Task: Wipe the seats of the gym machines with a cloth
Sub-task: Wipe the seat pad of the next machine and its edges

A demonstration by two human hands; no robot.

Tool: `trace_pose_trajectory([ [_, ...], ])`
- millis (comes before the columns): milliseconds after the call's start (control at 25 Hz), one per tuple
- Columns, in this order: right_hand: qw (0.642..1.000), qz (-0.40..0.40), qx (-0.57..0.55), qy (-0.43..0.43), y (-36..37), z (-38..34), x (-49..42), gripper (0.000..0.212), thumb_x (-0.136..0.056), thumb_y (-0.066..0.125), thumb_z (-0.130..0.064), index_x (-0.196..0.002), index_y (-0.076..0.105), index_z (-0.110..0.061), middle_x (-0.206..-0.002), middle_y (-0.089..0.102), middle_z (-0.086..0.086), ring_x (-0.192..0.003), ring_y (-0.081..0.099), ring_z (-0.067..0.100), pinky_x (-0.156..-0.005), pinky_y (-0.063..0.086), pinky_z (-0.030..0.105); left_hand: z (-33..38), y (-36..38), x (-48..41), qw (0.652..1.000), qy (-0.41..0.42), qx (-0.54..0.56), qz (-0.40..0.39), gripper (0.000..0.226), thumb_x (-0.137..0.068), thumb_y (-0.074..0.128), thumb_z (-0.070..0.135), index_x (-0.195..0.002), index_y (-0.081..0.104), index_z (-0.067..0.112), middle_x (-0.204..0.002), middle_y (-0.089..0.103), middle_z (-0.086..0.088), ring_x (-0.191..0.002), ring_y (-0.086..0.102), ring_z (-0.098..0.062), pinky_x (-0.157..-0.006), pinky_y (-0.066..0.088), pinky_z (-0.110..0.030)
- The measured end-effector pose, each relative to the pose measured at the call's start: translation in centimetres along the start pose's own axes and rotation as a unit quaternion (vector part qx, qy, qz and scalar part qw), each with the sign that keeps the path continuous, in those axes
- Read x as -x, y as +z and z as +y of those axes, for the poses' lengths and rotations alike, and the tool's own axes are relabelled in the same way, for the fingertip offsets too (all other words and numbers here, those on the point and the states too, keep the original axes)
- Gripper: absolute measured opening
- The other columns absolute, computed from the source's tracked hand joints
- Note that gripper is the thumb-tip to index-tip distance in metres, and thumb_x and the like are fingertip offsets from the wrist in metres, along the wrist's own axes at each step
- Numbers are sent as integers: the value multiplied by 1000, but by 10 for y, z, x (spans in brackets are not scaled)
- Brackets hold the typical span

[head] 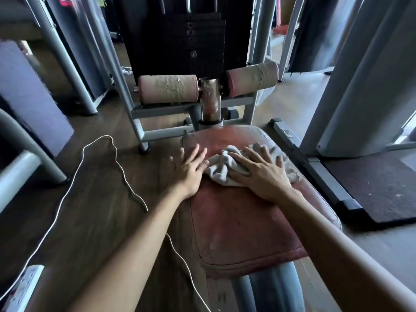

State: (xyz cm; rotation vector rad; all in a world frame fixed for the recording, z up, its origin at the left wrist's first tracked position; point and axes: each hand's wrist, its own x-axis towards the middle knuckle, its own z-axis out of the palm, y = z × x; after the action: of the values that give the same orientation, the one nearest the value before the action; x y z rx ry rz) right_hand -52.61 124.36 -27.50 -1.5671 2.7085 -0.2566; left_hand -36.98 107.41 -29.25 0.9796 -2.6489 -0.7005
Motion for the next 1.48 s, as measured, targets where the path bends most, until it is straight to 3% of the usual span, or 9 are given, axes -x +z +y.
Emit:
trace_pose_trajectory([
  [240, 998, -48, -20, 22, -11, 11, -17, 78, -79, 8, -87, -151, 17, -58, -167, 15, -10, -155, 5, 25, -118, 11, 61, 5, -3, 0, 995, -8, -96, 22, 53, -106, 19, 49, -157, 15, 38, -167, 2, 15, -155, -6, -28, -121, -7, -53],
  [440, 991, -107, -77, 29, -33, -10, 11, 52, -97, 40, -61, -147, 42, -47, -165, 25, -5, -154, 15, 27, -118, 17, 56, 19, -22, -6, 982, -51, -140, -118, 69, -93, 6, 65, -155, -5, 37, -166, -9, 11, -154, -8, -33, -121, -8, -48],
  [560, 984, -157, -81, 12, -57, -29, 30, 43, -98, 54, -35, -140, 52, -39, -157, 36, -2, -146, 32, 30, -111, 31, 48, 43, -59, -10, 964, -86, -113, -223, 63, -105, 34, 48, -160, 7, 30, -167, -7, 8, -154, -4, -32, -124, -4, -44],
  [680, 957, -249, -138, 65, -100, -42, 33, 47, -95, 55, -20, -141, 50, -25, -134, 51, 7, -126, 51, 35, -102, 42, 43, 69, -111, 1, 948, -148, -60, -275, 51, -101, 46, 44, -149, 45, 27, -162, 32, 3, -146, 35, -28, -120, 25, -40],
  [800, 956, -220, -158, 112, -160, -45, 24, 31, -87, 60, -24, -118, 58, -24, -102, 60, 4, -99, 64, 36, -77, 53, 38, 93, -164, 20, 945, -208, -31, -251, 29, -93, 55, 41, -115, 70, 31, -123, 68, 1, -115, 62, -28, -98, 49, -35],
  [960, 949, -180, -228, 121, -268, -61, 11, 35, -86, 67, -32, -121, 64, -32, -107, 68, 3, -100, 63, 28, -77, 51, 34, 134, -246, 27, 957, -234, 76, -153, 19, -90, 58, 26, -73, 64, 20, -81, 68, -4, -81, 61, -26, -76, 51, -32],
  [1160, 960, -133, -235, 76, -391, -92, 11, 36, -90, 67, -31, -125, 66, -31, -112, 63, 4, -99, 62, 23, -73, 37, 23, 203, -363, 47, 979, -204, 16, -22, 23, -94, 58, 24, -73, 61, 15, -74, 63, -6, -68, 56, -25, -55, 32, -30],
  [1320, 967, -111, -226, 31, -471, -125, 26, 38, -88, 69, -30, -125, 64, -34, -118, 67, -4, -101, 63, 21, -69, 35, 22, 218, -429, 97, 974, -220, 41, 14, 33, -88, 54, 39, -60, 48, 22, -65, 63, -5, -69, 64, -31, -64, 53, -36],
  [1480, 971, -74, -225, -35, -523, -174, 55, 38, -88, 71, -39, -125, 64, -31, -114, 71, -2, -99, 66, 20, -68, 35, 22, 216, -491, 166, 974, -210, 59, 63, 34, -87, 57, 43, -61, 50, 23, -57, 58, 2, -61, 60, -19, -63, 51, -37],
])
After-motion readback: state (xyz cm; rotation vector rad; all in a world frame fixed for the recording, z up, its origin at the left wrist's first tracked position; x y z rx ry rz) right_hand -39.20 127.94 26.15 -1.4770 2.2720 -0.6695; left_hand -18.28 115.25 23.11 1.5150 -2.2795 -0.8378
